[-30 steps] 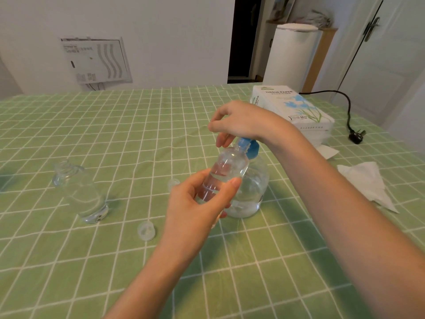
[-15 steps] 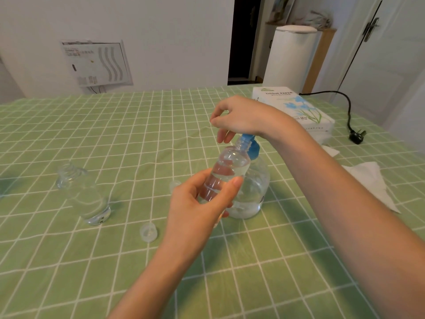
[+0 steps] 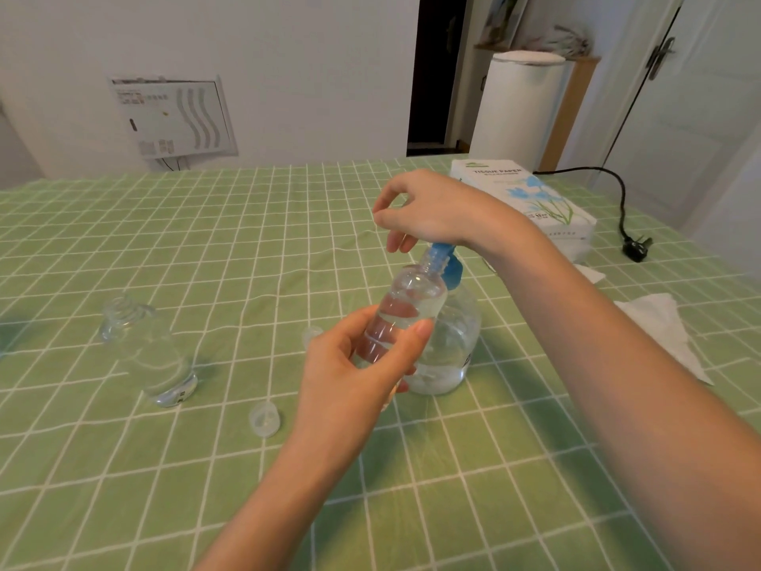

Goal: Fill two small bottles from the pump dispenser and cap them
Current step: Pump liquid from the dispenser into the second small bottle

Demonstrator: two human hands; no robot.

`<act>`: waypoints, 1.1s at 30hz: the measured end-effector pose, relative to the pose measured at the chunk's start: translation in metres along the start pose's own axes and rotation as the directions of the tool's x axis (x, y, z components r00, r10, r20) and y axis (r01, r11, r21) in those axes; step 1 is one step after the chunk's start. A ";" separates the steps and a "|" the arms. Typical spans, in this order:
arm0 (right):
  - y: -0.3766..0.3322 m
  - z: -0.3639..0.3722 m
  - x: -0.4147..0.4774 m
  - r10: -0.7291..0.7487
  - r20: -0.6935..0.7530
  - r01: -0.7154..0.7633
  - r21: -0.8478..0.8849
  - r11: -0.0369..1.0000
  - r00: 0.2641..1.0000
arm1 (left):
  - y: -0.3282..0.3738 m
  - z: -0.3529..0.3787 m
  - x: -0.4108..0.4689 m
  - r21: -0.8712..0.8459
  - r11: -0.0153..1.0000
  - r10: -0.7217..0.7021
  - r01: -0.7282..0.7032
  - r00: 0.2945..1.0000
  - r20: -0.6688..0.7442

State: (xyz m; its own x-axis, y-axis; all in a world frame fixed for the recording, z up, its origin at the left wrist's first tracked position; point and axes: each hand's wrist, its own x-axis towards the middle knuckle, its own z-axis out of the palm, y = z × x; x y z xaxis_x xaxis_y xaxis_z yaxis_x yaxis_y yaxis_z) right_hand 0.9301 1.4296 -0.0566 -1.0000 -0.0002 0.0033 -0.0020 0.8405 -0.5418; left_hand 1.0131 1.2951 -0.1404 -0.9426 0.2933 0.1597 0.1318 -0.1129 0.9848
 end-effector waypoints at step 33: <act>0.005 0.007 -0.003 0.037 0.045 -0.040 0.054 0.998 0.998 | -0.001 0.001 -0.001 0.010 1.000 -0.006 0.006 1.000 -0.008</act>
State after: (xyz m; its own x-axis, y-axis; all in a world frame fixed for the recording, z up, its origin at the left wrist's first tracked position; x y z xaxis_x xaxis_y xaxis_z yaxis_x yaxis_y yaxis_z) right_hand 0.9328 1.4304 -0.0652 -0.9985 0.0066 -0.0549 0.0376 0.8093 -0.5862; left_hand 1.0143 1.2964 -0.1416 -0.9457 0.2867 0.1530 0.1288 -0.1014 0.9865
